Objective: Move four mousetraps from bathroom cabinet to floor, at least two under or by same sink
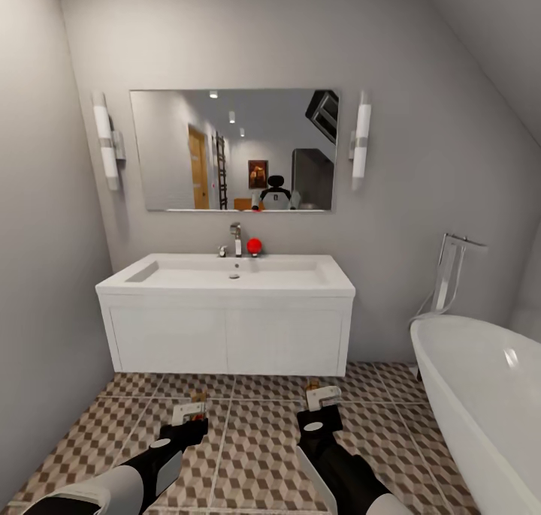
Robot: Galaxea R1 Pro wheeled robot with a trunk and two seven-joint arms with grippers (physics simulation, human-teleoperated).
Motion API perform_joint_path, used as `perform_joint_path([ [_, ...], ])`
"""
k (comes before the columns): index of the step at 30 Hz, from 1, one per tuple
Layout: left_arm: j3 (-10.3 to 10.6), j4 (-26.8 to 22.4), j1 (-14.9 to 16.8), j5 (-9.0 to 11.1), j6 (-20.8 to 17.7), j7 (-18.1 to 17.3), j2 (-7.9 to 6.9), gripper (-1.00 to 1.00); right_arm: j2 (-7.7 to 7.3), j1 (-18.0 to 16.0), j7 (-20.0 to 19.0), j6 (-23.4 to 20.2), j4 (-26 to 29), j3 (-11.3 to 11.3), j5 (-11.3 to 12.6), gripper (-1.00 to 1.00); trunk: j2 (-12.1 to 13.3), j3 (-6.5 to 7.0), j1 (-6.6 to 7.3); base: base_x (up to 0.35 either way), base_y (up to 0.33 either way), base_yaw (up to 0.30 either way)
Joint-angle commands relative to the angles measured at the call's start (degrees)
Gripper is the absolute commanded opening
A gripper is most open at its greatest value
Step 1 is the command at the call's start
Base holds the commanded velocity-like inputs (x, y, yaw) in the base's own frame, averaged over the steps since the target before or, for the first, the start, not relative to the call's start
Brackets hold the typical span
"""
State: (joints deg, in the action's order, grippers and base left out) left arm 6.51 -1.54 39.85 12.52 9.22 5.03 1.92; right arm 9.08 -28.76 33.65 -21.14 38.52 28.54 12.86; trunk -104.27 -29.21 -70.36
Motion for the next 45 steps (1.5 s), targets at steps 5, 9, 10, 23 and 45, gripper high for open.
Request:
perform_joint_path([
  [5,0.5,0.05,0.05,0.4,0.19,0.33,0.02,-1.0,-0.03,-0.07,0.46,-0.31,0.07,0.3,0.41,-1.0,-2.06,-0.97,-1.1,0.0,0.0,0.0],
  [9,0.51,0.05,0.05,0.4,0.19,0.33,0.02,-1.0,-0.03,-0.07,0.46,-0.31,0.07,0.29,0.41,-1.0,-3.66,-1.69,-1.98,0.0,0.0,0.0],
  [10,0.52,0.05,0.05,0.4,0.19,0.33,0.02,-1.0,-0.03,-0.07,0.46,-0.31,0.07,0.29,0.42,-1.0,-4.06,-1.87,-2.2,0.0,0.0,0.0],
  [23,0.49,0.05,0.05,0.4,0.19,0.33,0.02,-1.0,-0.03,-0.07,0.46,-0.31,0.07,0.29,0.42,-1.0,-9.27,-4.2,-5.05,0.0,0.0,0.0],
  [45,0.52,0.05,0.05,0.4,0.19,0.47,0.02,-1.0,-0.03,-0.07,0.46,-0.3,0.07,0.29,0.42,-1.0,-18.1,-8.15,-9.89,0.0,0.0,0.0],
])
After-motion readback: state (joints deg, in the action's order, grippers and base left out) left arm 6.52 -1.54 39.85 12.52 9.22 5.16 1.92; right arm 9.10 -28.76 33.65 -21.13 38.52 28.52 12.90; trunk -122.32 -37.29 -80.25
